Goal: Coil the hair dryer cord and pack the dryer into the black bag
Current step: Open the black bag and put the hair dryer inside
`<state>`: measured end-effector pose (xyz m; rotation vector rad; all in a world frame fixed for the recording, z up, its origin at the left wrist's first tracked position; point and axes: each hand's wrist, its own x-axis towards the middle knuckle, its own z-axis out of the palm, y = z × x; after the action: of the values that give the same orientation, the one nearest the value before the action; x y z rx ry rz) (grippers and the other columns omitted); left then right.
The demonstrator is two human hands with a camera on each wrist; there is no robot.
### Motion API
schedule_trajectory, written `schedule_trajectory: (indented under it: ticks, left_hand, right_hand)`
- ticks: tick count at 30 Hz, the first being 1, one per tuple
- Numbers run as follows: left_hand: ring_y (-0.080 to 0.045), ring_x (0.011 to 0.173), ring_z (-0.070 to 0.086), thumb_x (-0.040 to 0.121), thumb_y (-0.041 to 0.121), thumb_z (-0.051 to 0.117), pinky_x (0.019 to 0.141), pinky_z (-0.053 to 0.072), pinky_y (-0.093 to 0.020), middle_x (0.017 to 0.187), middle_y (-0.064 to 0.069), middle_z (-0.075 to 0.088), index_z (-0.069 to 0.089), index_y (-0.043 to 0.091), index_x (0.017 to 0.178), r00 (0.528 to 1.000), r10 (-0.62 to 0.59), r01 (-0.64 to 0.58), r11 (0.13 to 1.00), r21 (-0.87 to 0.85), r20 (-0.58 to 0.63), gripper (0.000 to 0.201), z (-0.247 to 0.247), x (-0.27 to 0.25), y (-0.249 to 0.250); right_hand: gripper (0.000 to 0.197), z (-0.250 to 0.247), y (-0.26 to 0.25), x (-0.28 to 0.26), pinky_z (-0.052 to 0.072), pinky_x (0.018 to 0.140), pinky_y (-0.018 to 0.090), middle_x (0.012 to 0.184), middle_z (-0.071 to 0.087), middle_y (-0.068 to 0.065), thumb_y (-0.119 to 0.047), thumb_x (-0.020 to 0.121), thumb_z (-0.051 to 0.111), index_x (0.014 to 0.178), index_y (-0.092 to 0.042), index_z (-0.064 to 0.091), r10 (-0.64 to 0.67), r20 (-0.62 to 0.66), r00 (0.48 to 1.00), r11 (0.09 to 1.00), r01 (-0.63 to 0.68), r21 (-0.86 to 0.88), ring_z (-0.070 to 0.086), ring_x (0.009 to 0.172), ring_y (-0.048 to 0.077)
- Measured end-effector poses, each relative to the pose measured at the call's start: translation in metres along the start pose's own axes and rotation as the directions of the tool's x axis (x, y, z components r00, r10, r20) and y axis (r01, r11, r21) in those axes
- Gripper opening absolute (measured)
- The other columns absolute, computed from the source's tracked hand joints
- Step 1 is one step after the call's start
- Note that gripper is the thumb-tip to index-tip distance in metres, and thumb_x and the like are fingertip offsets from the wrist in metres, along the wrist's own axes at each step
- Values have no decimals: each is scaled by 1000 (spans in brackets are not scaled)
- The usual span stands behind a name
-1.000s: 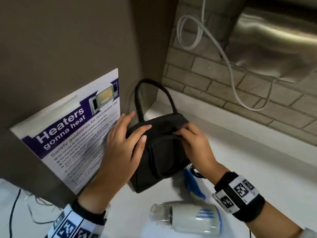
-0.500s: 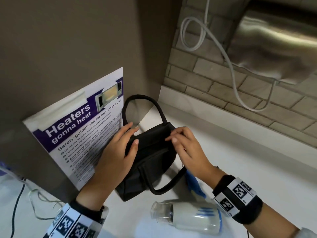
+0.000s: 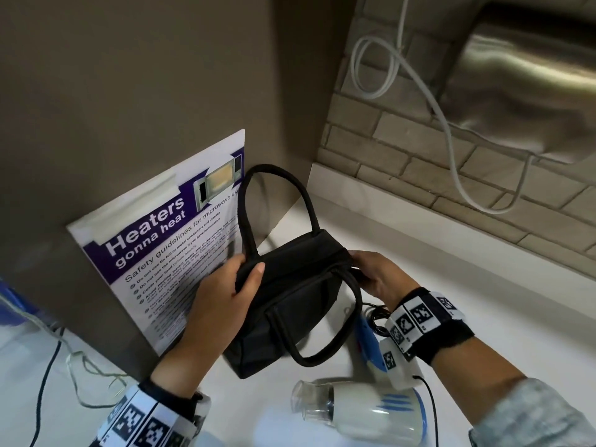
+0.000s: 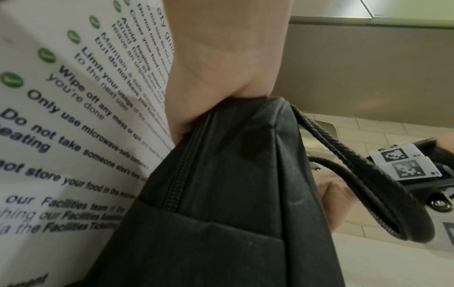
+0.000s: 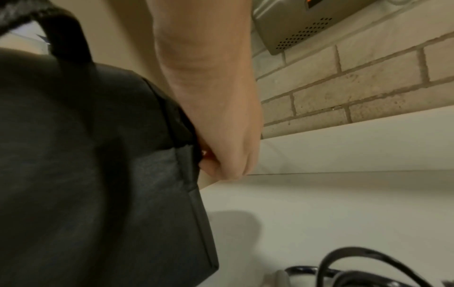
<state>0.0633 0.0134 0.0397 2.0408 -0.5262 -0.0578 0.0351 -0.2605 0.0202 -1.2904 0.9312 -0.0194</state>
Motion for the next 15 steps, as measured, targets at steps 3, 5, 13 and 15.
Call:
schedule_trajectory:
  ticks: [3,5,13,15]
  left_hand:
    - [-1,67,61,94,41,48,61,45,-16,70,8,64,59,24,85,998,56,-56,998,22,7,22,-1,1,-3]
    - [-2,65,59,93,41,49,57,42,-12,61,8,59,55,25,76,995,97,-97,994,53,1,24,-1,2,-5]
    - [2,67,60,90,44,45,57,42,-7,51,14,53,55,23,73,974,220,-224,969,105,45,29,-2,2,-3]
    - [-6,61,59,91,47,41,52,41,-12,48,11,51,53,27,71,969,239,-244,963,110,62,30,-2,2,-3]
  right_hand:
    - [44,-4,8,14,49,97,34,107,63,19,-2,62,78,104,5,65,18,34,999,992,-22,122,62,93,26]
    - [73,-9,13,26,42,107,38,120,61,21,-6,48,87,115,8,62,-9,66,998,976,-6,218,60,110,29]
    - [33,-6,0,2,48,100,41,104,70,21,-3,68,75,99,7,71,-296,-127,947,952,303,41,66,100,29]
    - [12,-2,-5,-1,54,90,39,85,75,10,-11,79,71,84,-2,75,-431,-173,886,900,407,-157,69,81,18]
